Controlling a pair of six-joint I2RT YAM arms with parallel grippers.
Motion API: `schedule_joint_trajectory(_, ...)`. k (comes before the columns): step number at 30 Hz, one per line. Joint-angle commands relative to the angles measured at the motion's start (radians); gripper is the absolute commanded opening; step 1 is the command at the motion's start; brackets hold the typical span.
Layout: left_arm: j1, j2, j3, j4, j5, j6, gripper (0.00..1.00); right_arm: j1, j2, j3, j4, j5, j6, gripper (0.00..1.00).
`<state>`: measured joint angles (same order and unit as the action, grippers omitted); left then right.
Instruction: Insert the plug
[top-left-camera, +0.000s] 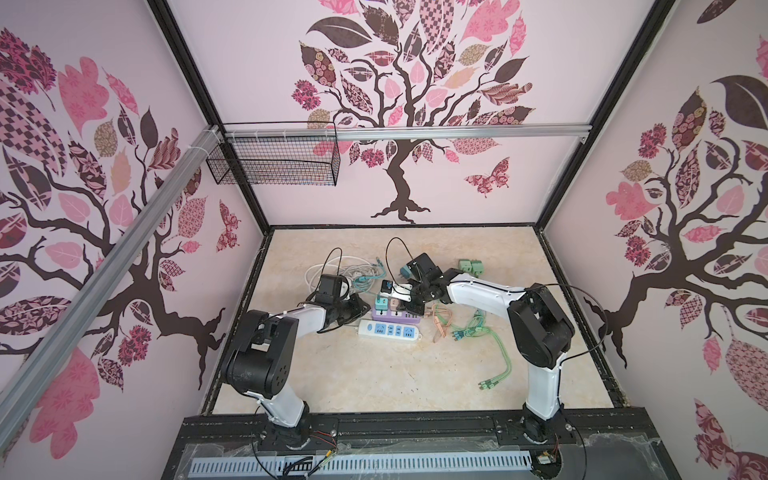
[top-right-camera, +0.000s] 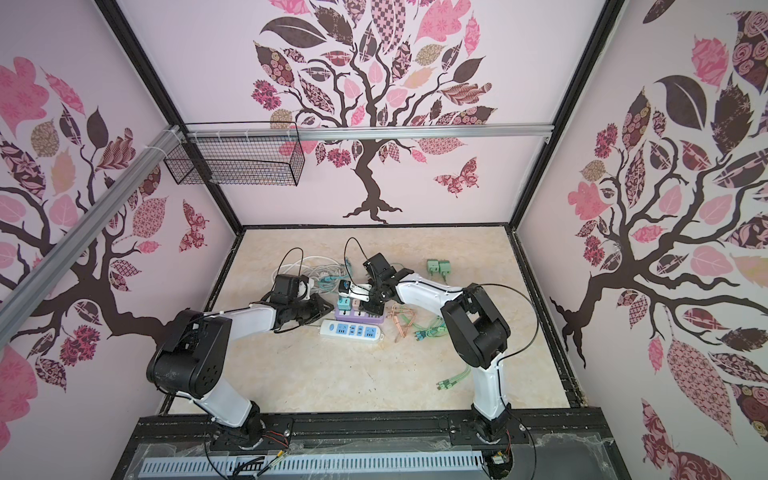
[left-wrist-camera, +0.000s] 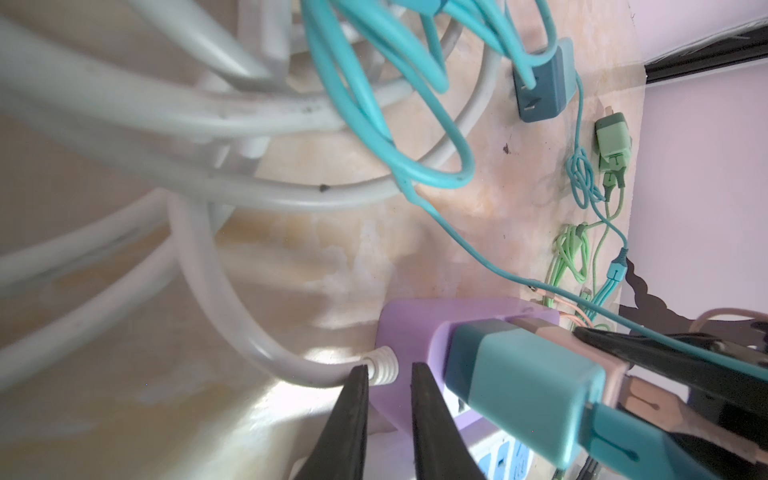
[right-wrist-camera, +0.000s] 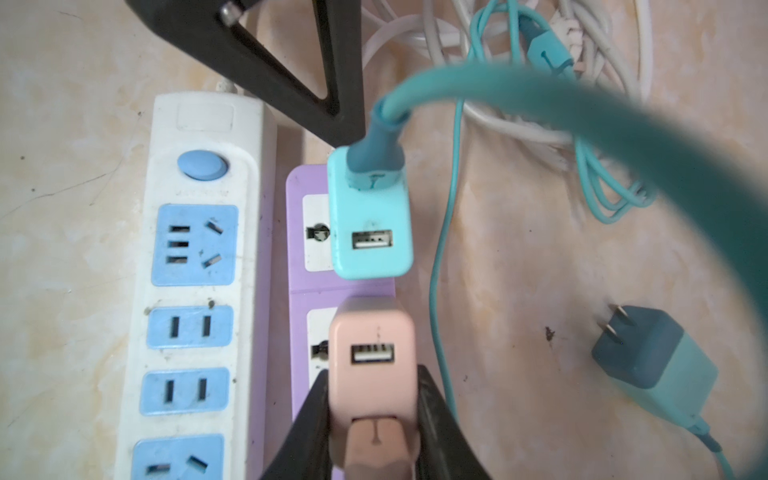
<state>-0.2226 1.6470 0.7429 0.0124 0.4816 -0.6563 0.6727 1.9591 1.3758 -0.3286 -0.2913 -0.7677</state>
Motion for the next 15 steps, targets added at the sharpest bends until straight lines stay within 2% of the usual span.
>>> schedule_joint_trajectory(1, 0.020, -0.061, -0.017, -0.005, 0.018, -0.001, 0.22, 0.000, 0.089, -0.029, -0.090, 0.073, -0.021, 0.13)
schedule_joint_trajectory(7, 0.066, -0.187, -0.020, -0.078, 0.020, 0.004, 0.23, 0.000, 0.088, -0.034, -0.093, 0.069, -0.003, 0.15)
schedule_joint_trajectory(15, 0.151, -0.394, -0.036, -0.215, 0.004, 0.013, 0.36, 0.000, 0.041, -0.040, -0.063, 0.071, 0.038, 0.19)
